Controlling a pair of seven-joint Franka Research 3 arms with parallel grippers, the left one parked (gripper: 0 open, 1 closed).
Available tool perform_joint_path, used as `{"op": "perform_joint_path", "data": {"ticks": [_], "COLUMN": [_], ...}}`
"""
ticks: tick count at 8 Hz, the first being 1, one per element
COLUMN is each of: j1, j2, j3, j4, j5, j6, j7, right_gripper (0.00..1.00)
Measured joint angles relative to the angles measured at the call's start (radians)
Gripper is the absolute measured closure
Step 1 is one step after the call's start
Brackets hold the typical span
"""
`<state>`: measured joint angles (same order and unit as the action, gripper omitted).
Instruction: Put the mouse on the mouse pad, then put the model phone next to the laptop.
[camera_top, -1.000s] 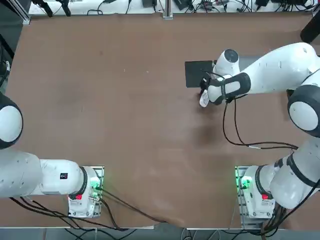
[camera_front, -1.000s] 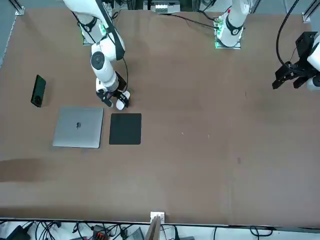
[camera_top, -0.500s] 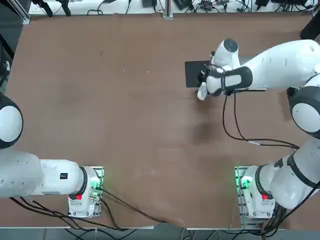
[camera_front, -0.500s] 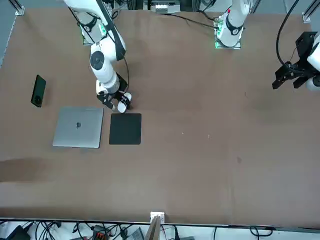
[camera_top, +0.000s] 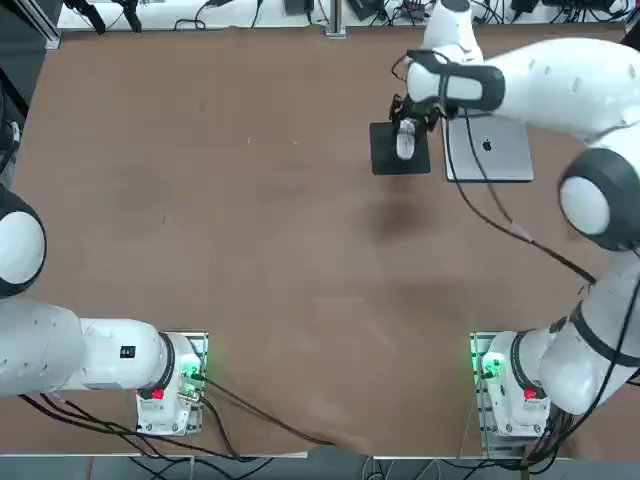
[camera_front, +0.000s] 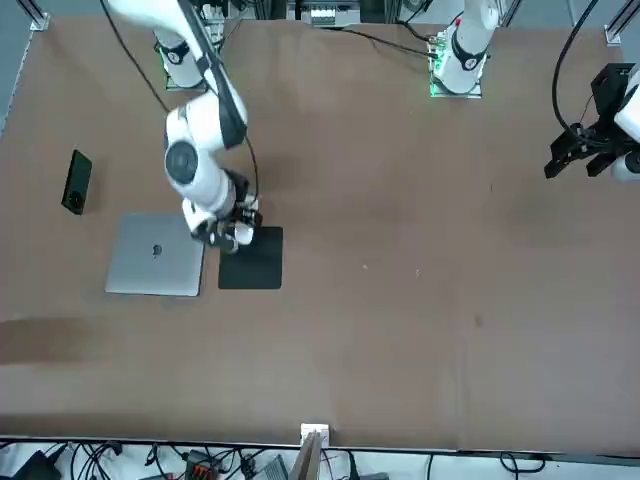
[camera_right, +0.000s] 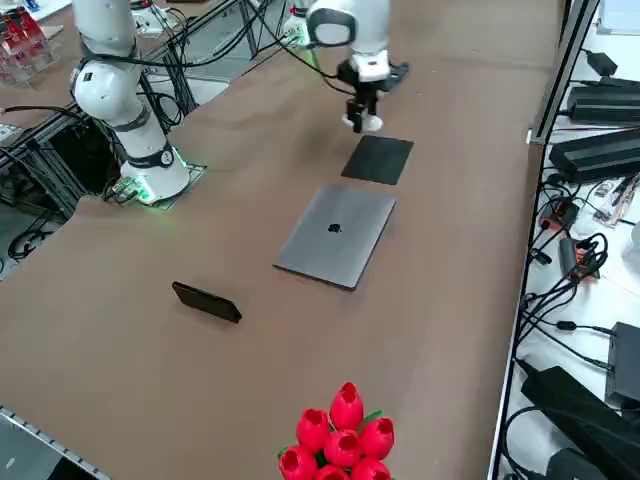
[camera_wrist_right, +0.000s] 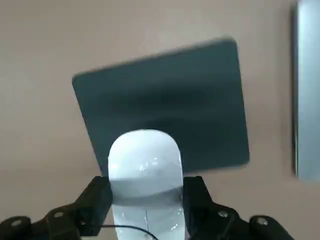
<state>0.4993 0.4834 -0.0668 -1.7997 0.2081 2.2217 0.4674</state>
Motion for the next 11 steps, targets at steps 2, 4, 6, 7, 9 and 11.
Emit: {"op": "perform_joint_path", "data": {"ticks": [2,4,6,7,9,11], "j1": [-0.026,-0.032,-0.031,-0.03,-0.031,-0.046], "j2": [0.191,0.281,0.279,0.279,0.276,0.226], "j3": [-0.001,-0.001,0.0,0.0,0.0,-0.006], "j4": [0.173,0.248,0.267,0.268,0.273,0.293], "j5": [-0.025,-0.034,-0.036,-0.036,-0.036,-0.036], "j6": [-0.007,-0.016,-0.025,-0.026,-0.039,-0.116], "j7": [-0.092,-0.124,-0.125,-0.125,-0.125,-0.124], "right_gripper": [0.21,0.21,0.04,0.0,0.0,0.0]}}
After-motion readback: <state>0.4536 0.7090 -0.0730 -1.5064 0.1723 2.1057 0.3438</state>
